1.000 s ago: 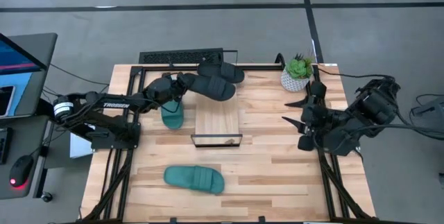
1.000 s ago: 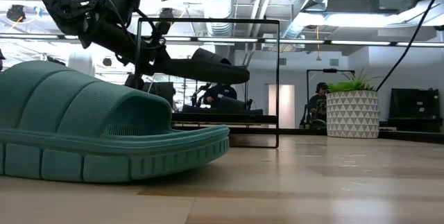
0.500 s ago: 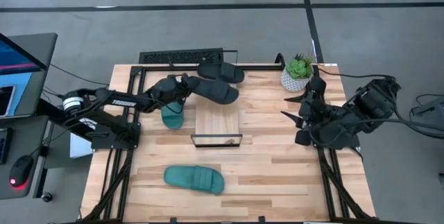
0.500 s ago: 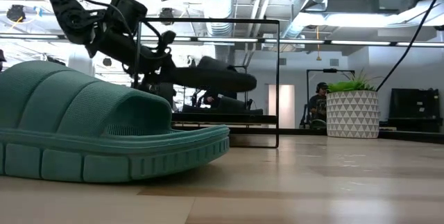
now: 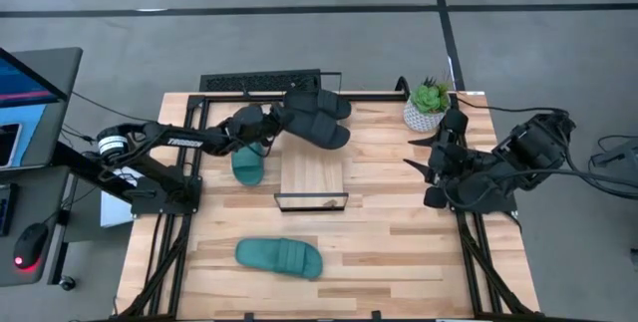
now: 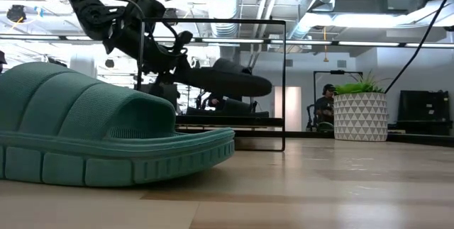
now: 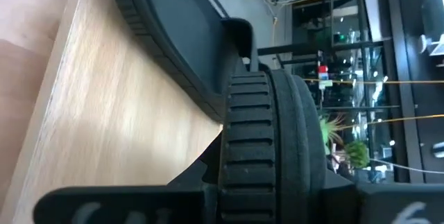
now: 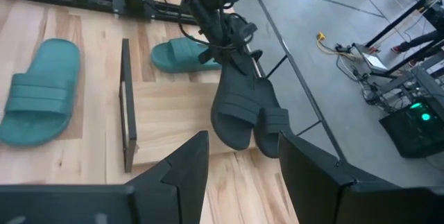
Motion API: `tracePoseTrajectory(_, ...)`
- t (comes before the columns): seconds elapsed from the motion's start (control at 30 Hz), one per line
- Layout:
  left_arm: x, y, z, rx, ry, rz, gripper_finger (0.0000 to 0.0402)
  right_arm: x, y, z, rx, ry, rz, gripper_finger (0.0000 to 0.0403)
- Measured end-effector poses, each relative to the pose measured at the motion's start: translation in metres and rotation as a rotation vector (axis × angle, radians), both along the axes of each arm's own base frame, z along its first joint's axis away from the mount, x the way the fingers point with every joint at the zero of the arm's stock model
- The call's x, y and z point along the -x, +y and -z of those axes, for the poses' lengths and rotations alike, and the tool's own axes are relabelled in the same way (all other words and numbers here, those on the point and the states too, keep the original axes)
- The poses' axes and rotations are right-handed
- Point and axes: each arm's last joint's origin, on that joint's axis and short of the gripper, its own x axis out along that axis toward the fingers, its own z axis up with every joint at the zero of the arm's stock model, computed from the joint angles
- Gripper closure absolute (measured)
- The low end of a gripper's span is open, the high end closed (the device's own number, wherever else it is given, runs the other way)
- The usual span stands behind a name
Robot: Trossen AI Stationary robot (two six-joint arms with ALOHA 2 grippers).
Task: Pick and place slides into the shelf
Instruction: Put the black slides on the shelf
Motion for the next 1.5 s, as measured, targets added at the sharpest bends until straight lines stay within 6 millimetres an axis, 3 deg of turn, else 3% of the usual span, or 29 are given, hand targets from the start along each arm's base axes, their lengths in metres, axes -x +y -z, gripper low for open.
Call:
tracePoseTrajectory(0.37, 0.003, 0.001, 0.006, 0.058, 0.048, -0.089, 0.0360, 0.000, 0.000, 0.000, 0.018, 0.010, -0.013, 0.0236)
tracePoseTrajectory(0.8, -0.011, 0.009, -0.019, -0.001, 0.156, -0.094, 0.0360, 0.000, 0.000, 0.000, 0.026, 0.015, -0.018, 0.0236)
tracePoseTrajectory(1.27, -0.011, 0.005, -0.014, 0.011, 0.189, -0.154, 0.0360, 0.000, 0.000, 0.000, 0.045, 0.025, -0.032, 0.0236)
tracePoseTrajectory(1.5, -0.020, 0.003, -0.002, 0.037, 0.173, -0.166, 0.0360, 0.000, 0.000, 0.000, 0.053, 0.030, -0.039, 0.0236)
